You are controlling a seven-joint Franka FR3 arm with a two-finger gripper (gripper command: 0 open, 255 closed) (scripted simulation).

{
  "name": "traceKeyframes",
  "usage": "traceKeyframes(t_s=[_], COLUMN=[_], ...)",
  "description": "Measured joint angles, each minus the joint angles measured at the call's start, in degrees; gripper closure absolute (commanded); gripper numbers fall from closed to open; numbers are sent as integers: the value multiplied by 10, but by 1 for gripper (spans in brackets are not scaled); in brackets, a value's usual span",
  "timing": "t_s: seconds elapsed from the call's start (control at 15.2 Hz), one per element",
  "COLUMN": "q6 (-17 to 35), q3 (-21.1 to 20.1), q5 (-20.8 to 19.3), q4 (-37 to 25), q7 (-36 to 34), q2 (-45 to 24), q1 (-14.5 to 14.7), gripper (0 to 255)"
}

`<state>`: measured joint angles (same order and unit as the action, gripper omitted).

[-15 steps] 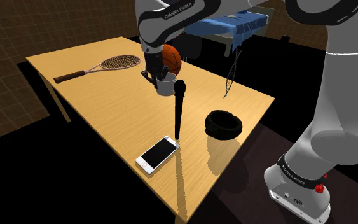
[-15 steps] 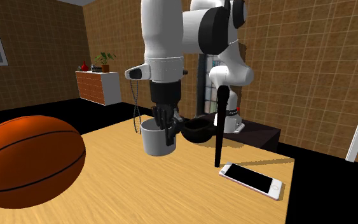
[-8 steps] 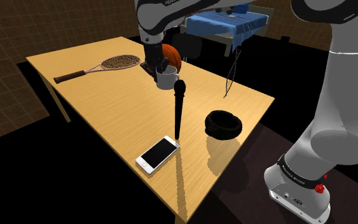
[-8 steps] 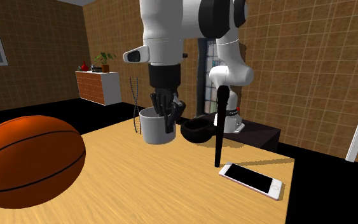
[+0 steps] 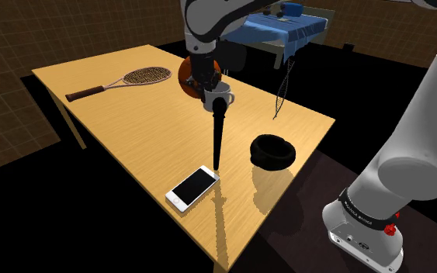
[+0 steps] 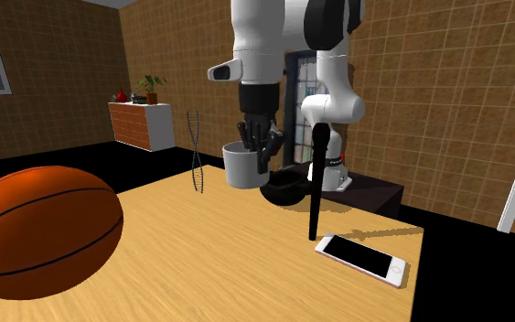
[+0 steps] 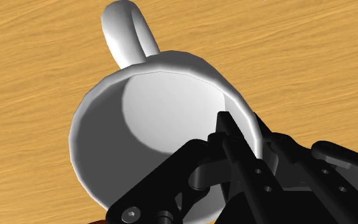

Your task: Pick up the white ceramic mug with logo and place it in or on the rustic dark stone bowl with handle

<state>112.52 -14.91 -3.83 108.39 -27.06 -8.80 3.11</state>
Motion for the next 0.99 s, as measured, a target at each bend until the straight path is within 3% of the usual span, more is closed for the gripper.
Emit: traceKeyframes(t_s=[0.4, 0.99], q6=[26, 18], q3=[4, 24], q5=[36, 83], q4=[157, 368], q7=[30, 70], q2=[136, 359], q1=[-10, 5], gripper=[255, 255])
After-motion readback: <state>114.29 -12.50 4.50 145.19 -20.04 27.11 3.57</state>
